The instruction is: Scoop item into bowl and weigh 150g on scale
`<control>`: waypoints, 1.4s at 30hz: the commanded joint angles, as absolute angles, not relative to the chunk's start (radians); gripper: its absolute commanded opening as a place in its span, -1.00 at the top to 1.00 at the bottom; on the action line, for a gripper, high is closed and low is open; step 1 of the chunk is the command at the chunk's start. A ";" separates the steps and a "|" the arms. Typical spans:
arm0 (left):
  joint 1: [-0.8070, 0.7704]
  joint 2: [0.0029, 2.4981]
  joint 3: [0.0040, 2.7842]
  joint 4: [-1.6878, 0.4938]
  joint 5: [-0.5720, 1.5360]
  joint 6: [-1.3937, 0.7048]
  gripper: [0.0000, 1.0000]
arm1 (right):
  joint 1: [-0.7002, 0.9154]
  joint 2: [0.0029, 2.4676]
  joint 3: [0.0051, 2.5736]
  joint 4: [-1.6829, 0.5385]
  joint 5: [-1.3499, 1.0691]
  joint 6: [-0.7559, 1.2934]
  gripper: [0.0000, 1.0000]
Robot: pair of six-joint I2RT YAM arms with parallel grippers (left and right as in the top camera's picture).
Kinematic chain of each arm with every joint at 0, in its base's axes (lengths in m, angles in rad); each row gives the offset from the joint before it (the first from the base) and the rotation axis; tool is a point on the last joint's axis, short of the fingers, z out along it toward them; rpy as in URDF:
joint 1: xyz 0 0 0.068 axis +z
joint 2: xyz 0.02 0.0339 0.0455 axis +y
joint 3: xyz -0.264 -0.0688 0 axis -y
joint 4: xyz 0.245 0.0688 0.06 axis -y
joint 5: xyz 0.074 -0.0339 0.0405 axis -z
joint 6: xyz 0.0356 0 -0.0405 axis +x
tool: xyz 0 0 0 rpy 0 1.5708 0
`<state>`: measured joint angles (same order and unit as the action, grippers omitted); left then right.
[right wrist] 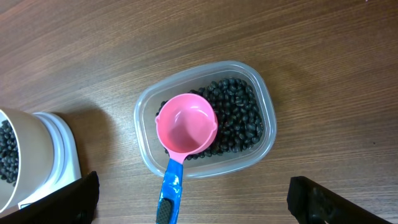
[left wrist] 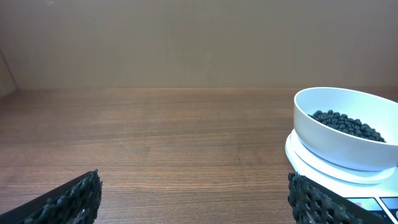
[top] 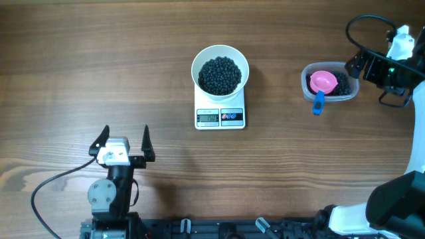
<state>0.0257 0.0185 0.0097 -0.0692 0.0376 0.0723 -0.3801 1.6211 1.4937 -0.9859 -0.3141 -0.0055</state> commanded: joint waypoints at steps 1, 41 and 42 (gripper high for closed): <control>0.030 0.007 0.006 -0.077 0.029 0.066 -1.00 | -0.373 1.620 1.497 -0.983 -0.331 -0.023 -1.00; 0.030 0.007 0.006 -0.077 0.029 0.066 -1.00 | -0.130 0.076 0.005 0.162 -0.204 -0.033 -0.99; 0.030 0.007 0.006 -0.077 0.029 0.066 -1.00 | -0.130 0.062 0.005 0.136 -0.204 -0.028 -1.00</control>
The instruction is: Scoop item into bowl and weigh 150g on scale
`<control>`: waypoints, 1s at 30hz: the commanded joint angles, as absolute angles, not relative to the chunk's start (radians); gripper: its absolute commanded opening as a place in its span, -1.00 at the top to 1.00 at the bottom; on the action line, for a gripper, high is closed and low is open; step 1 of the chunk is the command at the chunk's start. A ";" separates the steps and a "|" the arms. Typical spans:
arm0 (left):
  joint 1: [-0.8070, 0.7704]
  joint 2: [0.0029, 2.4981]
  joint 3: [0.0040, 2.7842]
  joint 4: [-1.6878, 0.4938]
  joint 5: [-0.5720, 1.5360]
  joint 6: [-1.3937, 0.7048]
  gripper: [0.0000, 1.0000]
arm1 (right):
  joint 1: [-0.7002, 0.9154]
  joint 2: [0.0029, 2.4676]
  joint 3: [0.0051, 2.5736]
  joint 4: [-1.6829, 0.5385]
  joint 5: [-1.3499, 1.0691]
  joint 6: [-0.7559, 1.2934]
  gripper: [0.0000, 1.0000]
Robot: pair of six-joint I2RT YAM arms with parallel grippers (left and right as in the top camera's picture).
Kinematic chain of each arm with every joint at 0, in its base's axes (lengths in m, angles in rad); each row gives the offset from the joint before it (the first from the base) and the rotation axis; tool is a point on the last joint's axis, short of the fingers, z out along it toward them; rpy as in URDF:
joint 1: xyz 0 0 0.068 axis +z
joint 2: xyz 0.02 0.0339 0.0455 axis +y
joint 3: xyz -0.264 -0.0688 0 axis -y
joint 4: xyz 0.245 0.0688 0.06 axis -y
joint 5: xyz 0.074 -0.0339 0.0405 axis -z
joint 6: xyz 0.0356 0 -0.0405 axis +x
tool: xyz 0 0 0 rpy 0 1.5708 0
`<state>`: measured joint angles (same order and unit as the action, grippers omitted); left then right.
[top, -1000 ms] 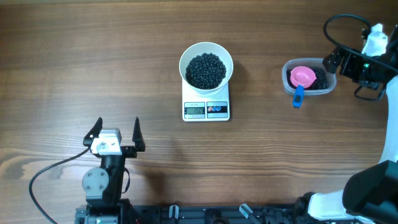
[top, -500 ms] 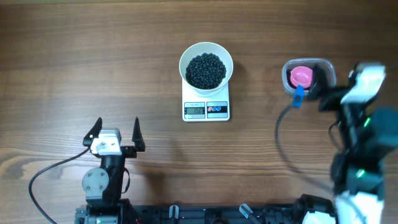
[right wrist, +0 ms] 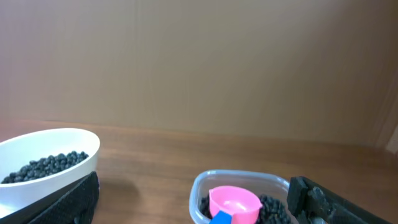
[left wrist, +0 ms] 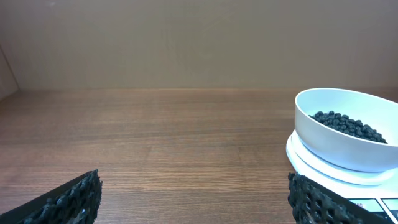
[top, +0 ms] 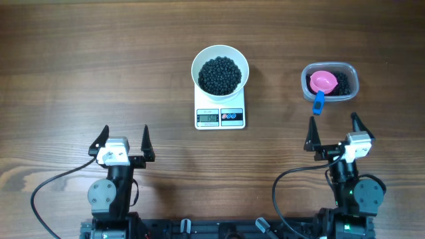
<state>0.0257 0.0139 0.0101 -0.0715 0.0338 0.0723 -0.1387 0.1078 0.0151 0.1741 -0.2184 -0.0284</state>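
A white bowl [top: 220, 70] heaped with black beans stands on the white scale [top: 220, 115], whose display is lit. To its right a clear tub [top: 330, 81] of black beans holds the pink scoop [top: 323, 82], its blue handle [top: 319, 102] hanging over the rim. My right gripper [top: 334, 134] is open near the table's front, well short of the tub [right wrist: 249, 198]. My left gripper [top: 123, 142] stands open at the front left, the bowl [left wrist: 345, 137] ahead to its right. Nothing is between either pair of fingers.
The brown wooden table [top: 80, 60] bears only the scale, bowl and tub. A black cable [top: 50, 182] runs beside the left arm's base and another [top: 292, 179] beside the right arm's base. A plain wall [right wrist: 199, 62] rises behind the table.
My right arm has moved from above the tub at the far right edge back to the table's front right, still open. The scoop, tub, bowl and left gripper are unchanged.
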 commanded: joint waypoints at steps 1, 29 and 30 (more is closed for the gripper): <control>0.030 0.007 0.006 -0.077 0.029 0.066 -1.00 | -0.130 0.051 0.005 0.110 -0.204 -0.025 -1.00; 0.030 0.007 0.006 -0.077 0.029 0.066 -1.00 | -0.130 0.004 0.005 0.015 -0.200 -0.023 -1.00; 0.030 0.007 0.006 -0.077 0.029 0.066 -1.00 | -0.130 0.004 0.005 0.015 -0.200 -0.023 -1.00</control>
